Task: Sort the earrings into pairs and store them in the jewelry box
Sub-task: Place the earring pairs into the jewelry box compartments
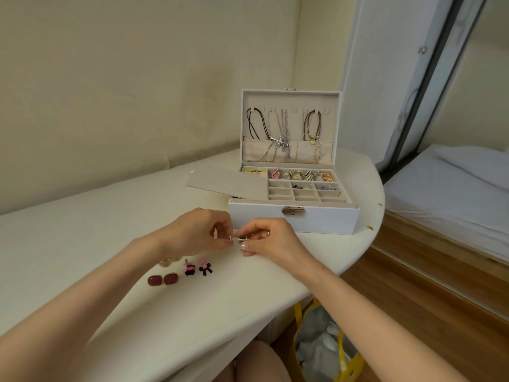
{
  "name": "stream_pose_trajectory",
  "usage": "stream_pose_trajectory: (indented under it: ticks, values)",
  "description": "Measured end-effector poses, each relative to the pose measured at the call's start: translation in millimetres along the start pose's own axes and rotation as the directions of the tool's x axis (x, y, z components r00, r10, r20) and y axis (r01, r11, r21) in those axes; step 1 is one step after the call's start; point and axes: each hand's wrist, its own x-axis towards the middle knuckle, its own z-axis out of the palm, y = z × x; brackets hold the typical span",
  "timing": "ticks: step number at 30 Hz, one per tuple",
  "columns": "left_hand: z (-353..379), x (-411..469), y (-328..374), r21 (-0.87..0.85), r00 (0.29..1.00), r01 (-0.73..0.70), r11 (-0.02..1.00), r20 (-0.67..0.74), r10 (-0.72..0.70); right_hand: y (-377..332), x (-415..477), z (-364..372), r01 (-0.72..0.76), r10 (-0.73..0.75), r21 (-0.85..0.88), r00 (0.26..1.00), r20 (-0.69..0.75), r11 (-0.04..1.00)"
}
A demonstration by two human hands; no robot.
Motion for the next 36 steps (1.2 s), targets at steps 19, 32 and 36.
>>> stream_pose_trajectory:
  ticks: [19,32,36]
  values:
    - [9.2,2.4,-1.3,-0.011,0.998,0.045,0.999,0.050,-0.045,4.7,1.7,-5.5,0.013,-0.014,-0.018,0.999,-0.037,1.000]
    - [-18.5,11.0,17.3,-0.055,0.975,-0.132,0.990,-0.188,0.119,-28.9,-8.0,-22.7,0.094,-0.094,-0.011,0.995,-0.024,0.996]
    - [-31.5,37.8,27.2,-0.024,0.959,-0.139,0.990,-0.254,0.128,-43.4,-0.1,-41.6,0.150,-0.155,-0.058,0.984,-0.089,0.987]
